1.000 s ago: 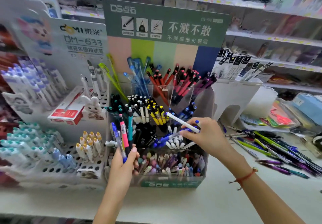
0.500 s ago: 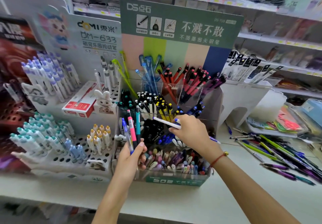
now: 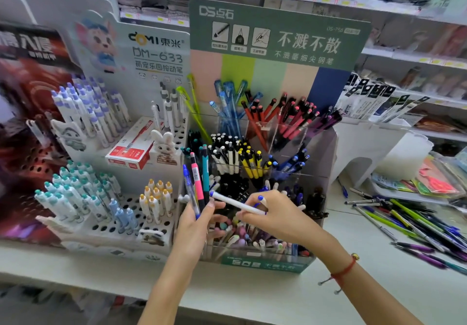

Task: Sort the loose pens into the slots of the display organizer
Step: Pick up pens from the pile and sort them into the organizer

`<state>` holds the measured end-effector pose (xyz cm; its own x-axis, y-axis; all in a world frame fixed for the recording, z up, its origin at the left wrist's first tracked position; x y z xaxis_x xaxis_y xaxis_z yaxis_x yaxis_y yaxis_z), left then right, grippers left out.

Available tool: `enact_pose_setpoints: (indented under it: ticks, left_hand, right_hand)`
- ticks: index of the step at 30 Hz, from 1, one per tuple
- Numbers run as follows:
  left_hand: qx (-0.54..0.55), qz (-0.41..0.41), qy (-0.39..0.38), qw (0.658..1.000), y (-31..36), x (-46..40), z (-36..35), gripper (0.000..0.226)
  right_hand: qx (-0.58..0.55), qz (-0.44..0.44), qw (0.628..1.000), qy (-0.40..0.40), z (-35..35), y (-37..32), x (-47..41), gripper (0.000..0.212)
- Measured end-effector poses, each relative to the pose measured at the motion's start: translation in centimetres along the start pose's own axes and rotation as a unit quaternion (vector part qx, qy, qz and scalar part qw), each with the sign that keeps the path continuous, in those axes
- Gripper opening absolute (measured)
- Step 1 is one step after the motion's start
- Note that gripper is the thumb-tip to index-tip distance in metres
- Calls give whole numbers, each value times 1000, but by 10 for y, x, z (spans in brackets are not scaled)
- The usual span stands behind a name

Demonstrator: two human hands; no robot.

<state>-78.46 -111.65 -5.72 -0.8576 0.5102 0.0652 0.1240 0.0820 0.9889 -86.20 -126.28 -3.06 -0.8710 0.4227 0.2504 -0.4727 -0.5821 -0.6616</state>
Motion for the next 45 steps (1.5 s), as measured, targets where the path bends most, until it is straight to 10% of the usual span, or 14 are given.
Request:
enact_pose_setpoints:
  ticks: [15,20,23,28,31,45]
  left_hand:
    - [0,25,-76,997,-12,1,-12,17]
    - [12,9,-22,1000,-14,-5,-2,21]
    - [19,-8,7,1000,-12,-6,6,23]
    - [15,-10,-14,1000,-12,-4,5,17]
    - [11,-19,-25,999,-12,-3,-1,20]
    - [3,-29,-46,999,-13,2,-8,14]
  right_hand:
    - [49,-98,965,-236,13,14,12,36]
    - [-162,-97,941,-282,11,12,17,35]
    - [-312,-152,909,-231,17,23,16,36]
    - [-217,-171,957,-85,30,28,9,40]
    - [-208,-145,963,-98,30,22,8,14]
    - [-43,-84,988,-120,13,11,14,17]
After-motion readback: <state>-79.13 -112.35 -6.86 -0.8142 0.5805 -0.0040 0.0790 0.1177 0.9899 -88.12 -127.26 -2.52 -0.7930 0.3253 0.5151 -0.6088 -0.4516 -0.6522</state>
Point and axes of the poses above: each hand's wrist, its own x-axis away from the middle knuckle, its own z-axis out of the back of the hand, y = z × x, the point moved 3 cm from there along -x, towards the middle knuckle, and after that the axes turned 10 degrees about -z, right-handed, at the moved point
